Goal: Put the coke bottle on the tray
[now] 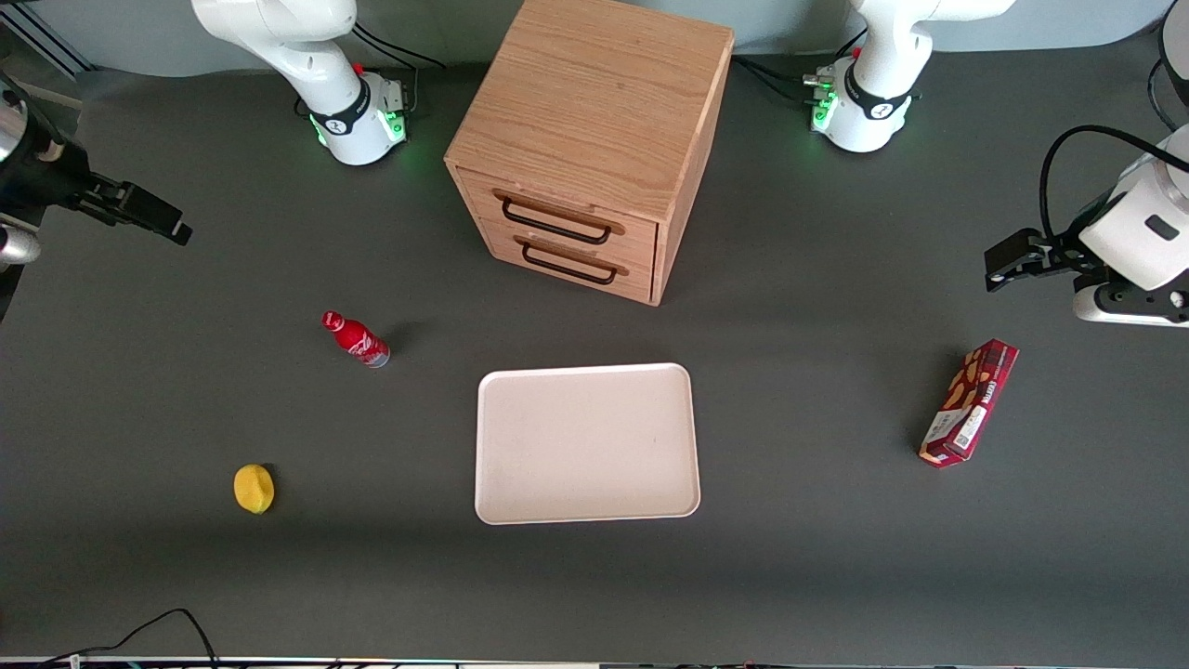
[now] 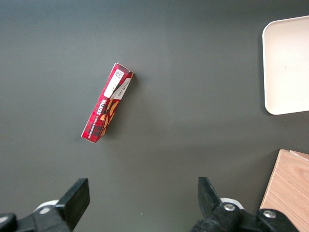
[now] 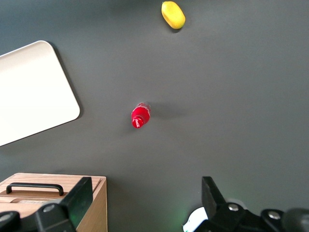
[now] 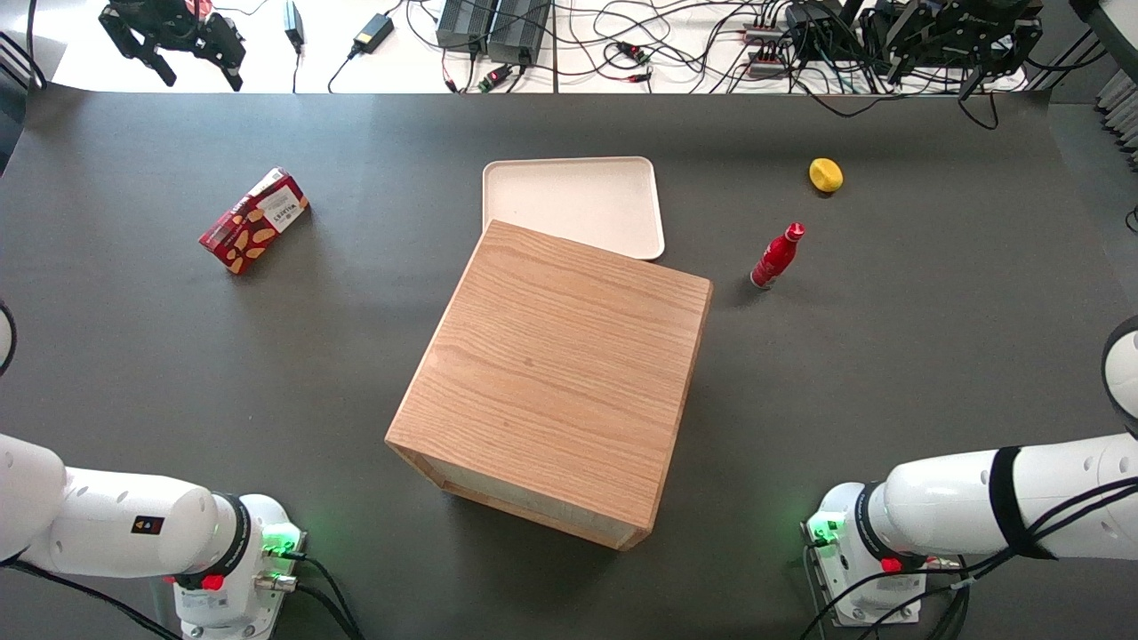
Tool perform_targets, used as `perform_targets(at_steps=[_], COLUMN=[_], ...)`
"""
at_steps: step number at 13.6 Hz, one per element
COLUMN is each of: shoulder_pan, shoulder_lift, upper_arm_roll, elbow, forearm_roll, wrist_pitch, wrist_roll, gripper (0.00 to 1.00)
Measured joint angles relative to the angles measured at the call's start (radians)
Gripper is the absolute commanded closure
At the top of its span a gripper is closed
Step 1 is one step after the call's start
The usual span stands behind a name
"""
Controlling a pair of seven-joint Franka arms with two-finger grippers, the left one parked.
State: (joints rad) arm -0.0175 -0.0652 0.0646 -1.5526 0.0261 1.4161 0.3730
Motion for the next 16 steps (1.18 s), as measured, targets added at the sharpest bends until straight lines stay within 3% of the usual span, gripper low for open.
perform_targets(at_steps=[9, 16], shoulder_pan=[0.009, 0.013], shoulder_lift=[0.038, 0.071], upper_arm_roll=[-0.004, 0.047], elbow=[-0.036, -0.496], forearm_roll=[0.003, 0.005], wrist_pitch=[-0.008, 0.534], wrist_roll=[0.000, 0.018], gripper=[0.00, 0.00])
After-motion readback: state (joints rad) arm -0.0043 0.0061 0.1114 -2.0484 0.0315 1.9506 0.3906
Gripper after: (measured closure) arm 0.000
